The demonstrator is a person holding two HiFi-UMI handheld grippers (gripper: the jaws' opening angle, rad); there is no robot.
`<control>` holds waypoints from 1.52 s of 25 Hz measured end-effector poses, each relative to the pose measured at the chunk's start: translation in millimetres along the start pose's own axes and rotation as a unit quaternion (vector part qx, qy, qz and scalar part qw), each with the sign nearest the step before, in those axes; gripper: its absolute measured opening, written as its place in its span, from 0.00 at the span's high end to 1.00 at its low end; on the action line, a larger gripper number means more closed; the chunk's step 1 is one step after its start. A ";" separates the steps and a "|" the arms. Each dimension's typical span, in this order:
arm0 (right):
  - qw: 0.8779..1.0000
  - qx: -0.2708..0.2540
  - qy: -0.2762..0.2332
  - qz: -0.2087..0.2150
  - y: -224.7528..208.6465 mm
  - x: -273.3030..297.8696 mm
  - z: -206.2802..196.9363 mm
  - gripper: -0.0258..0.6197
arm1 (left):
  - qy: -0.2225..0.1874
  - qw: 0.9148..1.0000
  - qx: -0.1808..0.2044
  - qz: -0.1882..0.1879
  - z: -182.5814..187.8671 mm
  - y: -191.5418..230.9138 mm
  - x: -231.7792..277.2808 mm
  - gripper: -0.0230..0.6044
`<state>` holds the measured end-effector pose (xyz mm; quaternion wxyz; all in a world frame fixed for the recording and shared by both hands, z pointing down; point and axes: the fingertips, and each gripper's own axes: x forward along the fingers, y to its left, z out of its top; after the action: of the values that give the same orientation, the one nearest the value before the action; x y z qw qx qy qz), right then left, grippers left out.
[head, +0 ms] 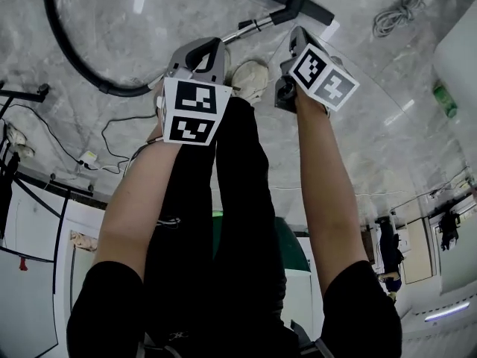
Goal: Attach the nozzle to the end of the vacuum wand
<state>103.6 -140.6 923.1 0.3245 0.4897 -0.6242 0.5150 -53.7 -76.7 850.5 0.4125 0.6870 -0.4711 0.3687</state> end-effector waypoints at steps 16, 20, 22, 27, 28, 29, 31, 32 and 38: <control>0.939 -0.133 -0.316 -0.026 122.9 -405.2 182.4 0.94 | -0.136 0.989 -0.044 0.025 221.6 -55.8 -265.4 0.95; 0.918 -0.137 -0.370 -0.032 148.6 -501.8 219.5 0.94 | -0.178 0.983 -0.031 0.021 283.1 -88.2 -343.5 0.95; 0.908 -0.128 -0.399 -0.026 164.3 -545.9 239.6 0.94 | -0.211 0.977 -0.009 0.016 319.3 -106.5 -387.3 0.95; 0.892 -0.099 -0.441 0.005 207.3 -668.9 275.6 0.94 | -0.268 0.963 0.011 -0.020 385.7 -156.2 -515.1 0.95; 0.888 -0.096 -0.449 0.013 215.7 -693.5 281.0 0.94 | -0.275 0.961 0.014 -0.031 395.3 -165.7 -539.1 0.95; 0.884 -0.095 -0.457 0.021 223.2 -717.0 285.5 0.94 | -0.283 0.958 0.020 -0.037 403.7 -174.3 -561.9 0.95; 0.876 -0.090 -0.473 0.034 236.6 -760.0 293.0 0.94 | -0.303 0.951 0.038 -0.039 419.3 -188.0 -605.1 0.95; 0.872 -0.088 -0.480 0.042 243.6 -778.8 295.9 0.94 | -0.314 0.947 0.047 -0.038 426.3 -193.1 -625.4 0.95; 0.841 -0.123 -0.521 0.085 288.0 -865.3 305.3 0.94 | -0.371 0.924 0.087 -0.022 445.0 -209.3 -717.9 0.95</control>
<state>129.5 -197.1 -36.5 -0.0357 0.5866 -0.7988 0.1286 -6.1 -191.9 -10.6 0.1551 0.8177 -0.5417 0.1180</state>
